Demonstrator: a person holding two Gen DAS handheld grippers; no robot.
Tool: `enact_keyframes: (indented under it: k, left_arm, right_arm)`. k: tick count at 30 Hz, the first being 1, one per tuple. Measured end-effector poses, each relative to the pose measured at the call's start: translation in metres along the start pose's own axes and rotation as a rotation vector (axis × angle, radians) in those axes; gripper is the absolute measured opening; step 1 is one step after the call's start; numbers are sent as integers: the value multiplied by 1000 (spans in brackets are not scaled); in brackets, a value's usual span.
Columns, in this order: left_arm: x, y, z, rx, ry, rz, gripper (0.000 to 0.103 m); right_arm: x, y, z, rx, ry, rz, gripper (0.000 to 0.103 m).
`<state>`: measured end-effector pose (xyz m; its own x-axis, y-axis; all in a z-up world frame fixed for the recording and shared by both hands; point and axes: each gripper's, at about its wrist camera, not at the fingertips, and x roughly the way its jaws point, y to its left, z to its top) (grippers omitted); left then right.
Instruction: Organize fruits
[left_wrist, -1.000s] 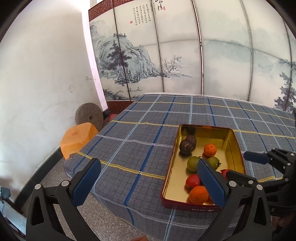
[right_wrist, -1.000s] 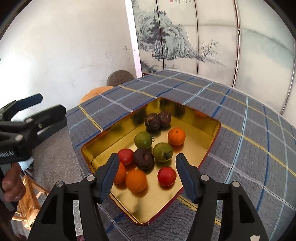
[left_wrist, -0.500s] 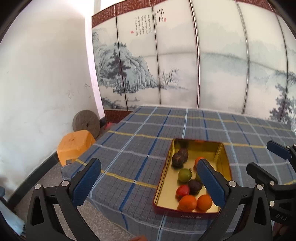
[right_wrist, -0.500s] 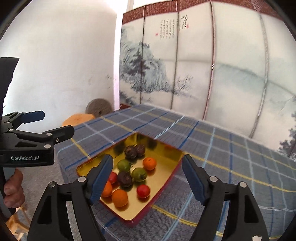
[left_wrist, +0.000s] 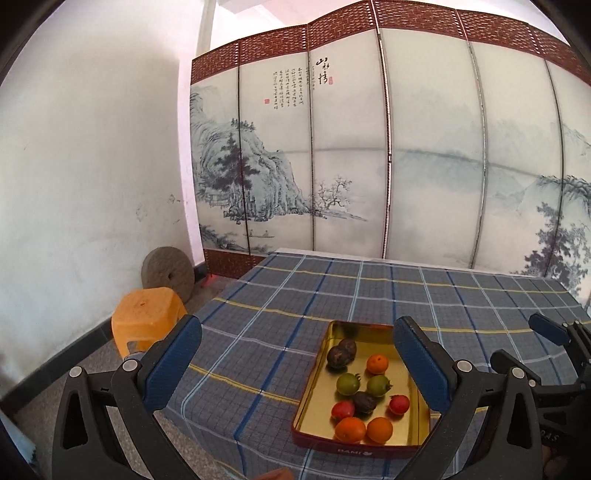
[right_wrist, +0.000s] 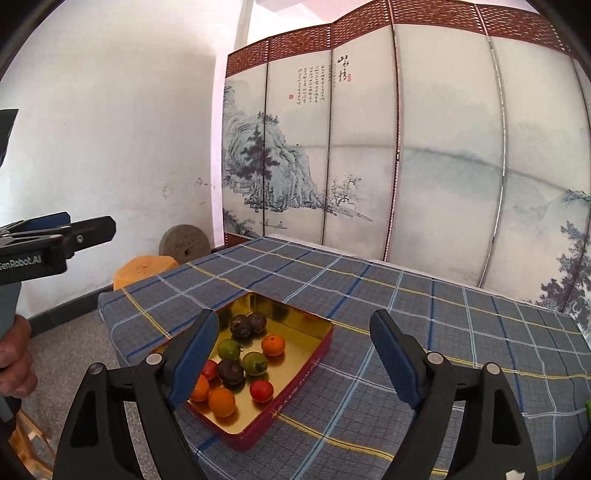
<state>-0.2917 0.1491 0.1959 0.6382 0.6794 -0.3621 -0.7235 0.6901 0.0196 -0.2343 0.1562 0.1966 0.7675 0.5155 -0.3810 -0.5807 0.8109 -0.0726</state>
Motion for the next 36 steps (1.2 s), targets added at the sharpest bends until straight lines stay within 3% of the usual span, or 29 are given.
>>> enact_keyframes:
  k: [13,20,22,27,34,36]
  left_arm:
    - [-14,-14,2,36,-13,-13,103]
    - [-4,-26,-2,73,65,-45,103]
    - [1,-33,-4,93,95,-51,103]
    - [16,-51,-12,134,162,-49,103]
    - [39,-71,-16,157,210,-35,103]
    - [44,-74,-17,162,209,-21,103]
  right_arm:
    - [-11,-4,-7,-5,6,-2,82]
    - [-4,-28,-18,-15,52,-56,83]
    - [3,-47,-25,-23,88,-84,89]
    - [25,-116,-49,-6,205,-201,89]
    - [81,-225,-89,-3,480,-392,91]
    - [95,-255,-98,32,547,-403,91]
